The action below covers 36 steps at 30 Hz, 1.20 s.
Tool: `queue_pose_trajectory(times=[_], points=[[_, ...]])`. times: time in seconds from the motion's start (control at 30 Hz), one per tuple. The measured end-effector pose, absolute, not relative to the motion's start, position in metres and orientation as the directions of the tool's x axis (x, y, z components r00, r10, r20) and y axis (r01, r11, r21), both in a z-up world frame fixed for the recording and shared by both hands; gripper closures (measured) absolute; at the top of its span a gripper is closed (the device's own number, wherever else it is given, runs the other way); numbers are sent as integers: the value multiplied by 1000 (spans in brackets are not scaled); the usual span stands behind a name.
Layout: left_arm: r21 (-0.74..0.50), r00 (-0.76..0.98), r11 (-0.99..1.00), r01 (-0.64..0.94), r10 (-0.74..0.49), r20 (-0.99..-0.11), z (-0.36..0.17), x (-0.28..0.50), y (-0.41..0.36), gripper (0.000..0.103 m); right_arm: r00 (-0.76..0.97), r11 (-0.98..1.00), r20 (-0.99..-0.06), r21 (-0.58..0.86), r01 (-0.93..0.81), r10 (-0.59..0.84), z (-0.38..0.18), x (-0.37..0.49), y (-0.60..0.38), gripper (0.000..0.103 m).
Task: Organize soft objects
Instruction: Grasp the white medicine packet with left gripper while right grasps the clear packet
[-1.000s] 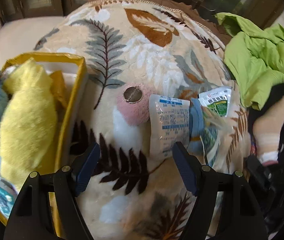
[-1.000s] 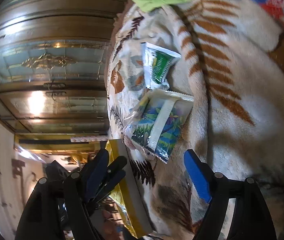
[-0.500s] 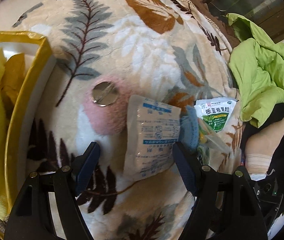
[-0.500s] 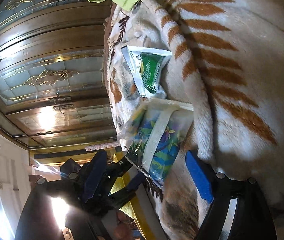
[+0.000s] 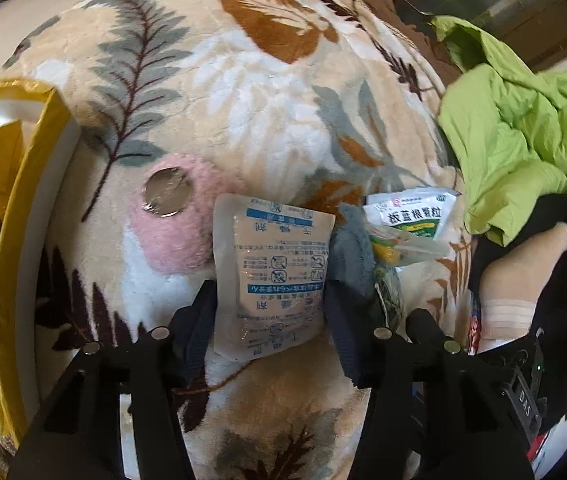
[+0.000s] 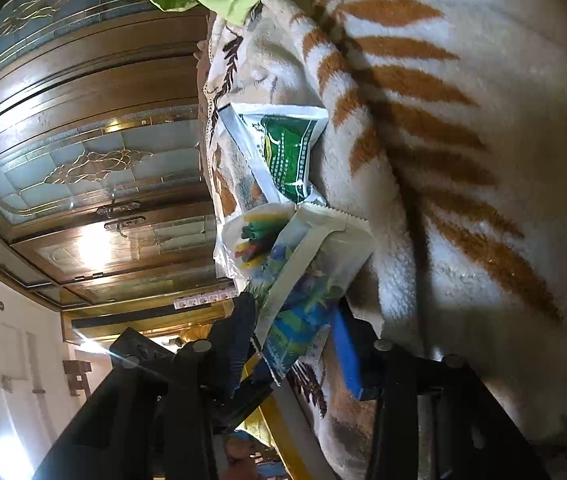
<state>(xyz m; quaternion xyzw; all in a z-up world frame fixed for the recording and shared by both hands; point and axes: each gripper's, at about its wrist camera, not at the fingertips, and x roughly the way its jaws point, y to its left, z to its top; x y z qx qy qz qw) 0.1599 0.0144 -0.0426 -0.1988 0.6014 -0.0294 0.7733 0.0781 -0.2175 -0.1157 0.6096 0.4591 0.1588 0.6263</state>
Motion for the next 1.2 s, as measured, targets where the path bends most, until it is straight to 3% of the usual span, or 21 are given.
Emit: queue_pose_trajectory(times=[0.07, 0.3, 0.4, 0.5, 0.63, 0.7, 0.83, 1.2], points=[[-353, 277, 920, -171, -299, -913, -41, 159, 10, 63, 536, 198, -377, 911, 362, 755, -117, 77, -221, 67], [-378, 279, 917, -125, -333, -901, -40, 157, 2, 72, 557, 231, -397, 910, 346, 729, -108, 73, -230, 68], [-404, 267, 906, -129, -361, -894, -43, 159, 5, 71, 576, 227, -389, 915, 335, 719, -106, 72, -235, 63], [-431, 259, 883, -187, -379, -889, -50, 160, 12, 58, 533, 222, -399, 903, 367, 746, -117, 78, -230, 63], [-402, 263, 901, -165, -353, -898, -50, 160, 6, 56, 550, 221, -411, 899, 378, 727, -120, 81, -234, 67], [-377, 266, 914, -151, -329, -906, -48, 161, 1, 58, 540, 245, -421, 897, 368, 729, -118, 84, -234, 72], [-362, 275, 927, -100, -324, -905, -43, 155, -3, 72, 545, 278, -419, 904, 325, 726, -105, 79, -236, 81], [-413, 285, 907, -87, -375, -882, -27, 126, 28, 76, 530, 310, -400, 916, 254, 748, -81, 60, -239, 88]])
